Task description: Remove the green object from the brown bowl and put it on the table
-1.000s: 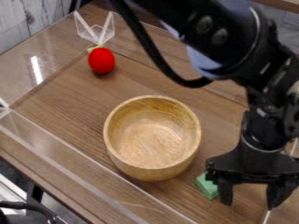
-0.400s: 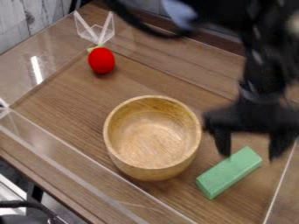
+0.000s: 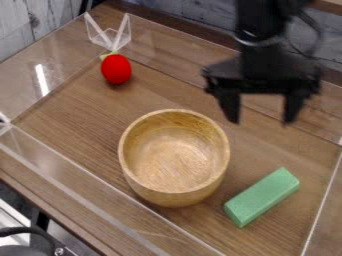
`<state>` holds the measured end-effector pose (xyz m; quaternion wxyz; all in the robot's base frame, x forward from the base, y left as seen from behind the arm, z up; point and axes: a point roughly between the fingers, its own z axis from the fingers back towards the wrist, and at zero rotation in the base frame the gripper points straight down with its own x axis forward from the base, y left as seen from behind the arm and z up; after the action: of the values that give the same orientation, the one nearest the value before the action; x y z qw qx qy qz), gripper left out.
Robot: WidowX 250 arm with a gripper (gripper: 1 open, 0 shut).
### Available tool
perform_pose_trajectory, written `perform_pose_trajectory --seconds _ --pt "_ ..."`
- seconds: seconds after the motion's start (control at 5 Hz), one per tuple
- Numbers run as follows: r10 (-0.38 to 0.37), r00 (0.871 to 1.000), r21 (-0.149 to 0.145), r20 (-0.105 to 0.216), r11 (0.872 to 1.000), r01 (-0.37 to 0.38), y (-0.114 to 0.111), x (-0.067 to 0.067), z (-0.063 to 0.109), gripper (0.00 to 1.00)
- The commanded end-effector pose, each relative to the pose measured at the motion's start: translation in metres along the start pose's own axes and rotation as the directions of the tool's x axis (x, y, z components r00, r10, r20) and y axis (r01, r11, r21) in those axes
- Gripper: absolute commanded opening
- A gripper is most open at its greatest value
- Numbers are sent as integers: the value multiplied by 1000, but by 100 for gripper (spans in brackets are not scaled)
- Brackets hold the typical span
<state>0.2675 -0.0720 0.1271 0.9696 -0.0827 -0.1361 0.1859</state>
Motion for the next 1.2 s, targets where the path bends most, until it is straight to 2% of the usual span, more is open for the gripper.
perform_pose_trajectory --seconds 0.0,0.2,0.4,0.6,0.8,1.0 --pt "-33 998 -21 51 999 34 10 11 3 100" --pt "-41 997 -7 65 999 41 12 4 -14 100" --pt "-85 992 5 96 996 85 9 -2 -25 100" --pt "-89 989 17 119 996 88 -6 0 -26 100" --pt "-71 990 31 120 997 68 -22 1 -36 100" --pt "-91 988 36 126 996 87 -14 5 -36 100"
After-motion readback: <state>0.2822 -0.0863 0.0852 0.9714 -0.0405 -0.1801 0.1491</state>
